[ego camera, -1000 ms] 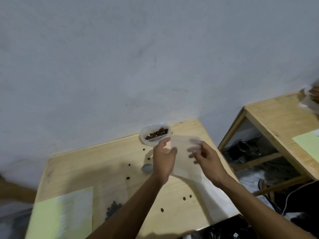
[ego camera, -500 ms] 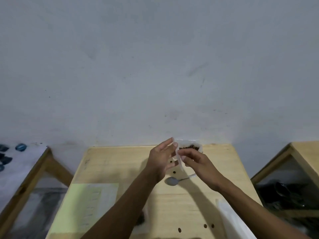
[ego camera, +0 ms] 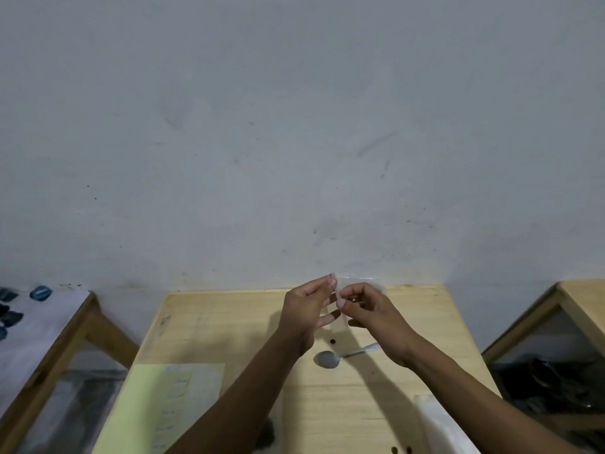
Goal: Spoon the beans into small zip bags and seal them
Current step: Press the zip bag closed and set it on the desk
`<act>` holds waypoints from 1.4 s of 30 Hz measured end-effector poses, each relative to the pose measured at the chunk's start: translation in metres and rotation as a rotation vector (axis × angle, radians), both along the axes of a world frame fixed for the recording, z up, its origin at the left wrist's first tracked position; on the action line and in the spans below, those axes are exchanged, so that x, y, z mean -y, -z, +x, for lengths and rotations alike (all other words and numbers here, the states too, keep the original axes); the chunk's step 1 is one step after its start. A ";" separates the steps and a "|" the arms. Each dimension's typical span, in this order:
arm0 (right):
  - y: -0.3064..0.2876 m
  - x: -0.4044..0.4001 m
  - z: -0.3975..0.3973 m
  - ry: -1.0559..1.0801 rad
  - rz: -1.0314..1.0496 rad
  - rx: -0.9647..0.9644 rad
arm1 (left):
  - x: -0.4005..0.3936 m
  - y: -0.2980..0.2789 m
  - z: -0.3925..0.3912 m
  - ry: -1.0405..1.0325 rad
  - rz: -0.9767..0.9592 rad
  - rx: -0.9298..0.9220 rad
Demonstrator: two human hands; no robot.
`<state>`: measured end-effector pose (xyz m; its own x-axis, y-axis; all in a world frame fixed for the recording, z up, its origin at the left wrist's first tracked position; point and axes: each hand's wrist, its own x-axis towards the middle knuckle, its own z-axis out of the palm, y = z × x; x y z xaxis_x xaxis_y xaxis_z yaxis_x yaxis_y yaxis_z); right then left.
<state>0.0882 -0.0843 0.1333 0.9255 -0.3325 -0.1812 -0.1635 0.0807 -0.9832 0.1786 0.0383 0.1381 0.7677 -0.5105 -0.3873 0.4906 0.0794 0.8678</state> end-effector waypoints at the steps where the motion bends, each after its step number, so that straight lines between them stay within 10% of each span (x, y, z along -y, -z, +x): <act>1: 0.000 0.001 0.000 0.009 0.002 -0.007 | 0.001 0.001 0.001 0.002 0.011 0.006; 15: 0.018 0.012 0.001 0.034 -0.112 -0.044 | 0.008 0.011 -0.005 0.034 0.005 0.095; 25: 0.039 0.000 0.000 0.141 -0.649 -0.022 | 0.016 0.030 -0.004 -0.055 0.297 0.403; 42: 0.046 0.005 0.006 0.111 -0.765 -0.072 | 0.001 0.026 -0.002 0.105 0.632 0.716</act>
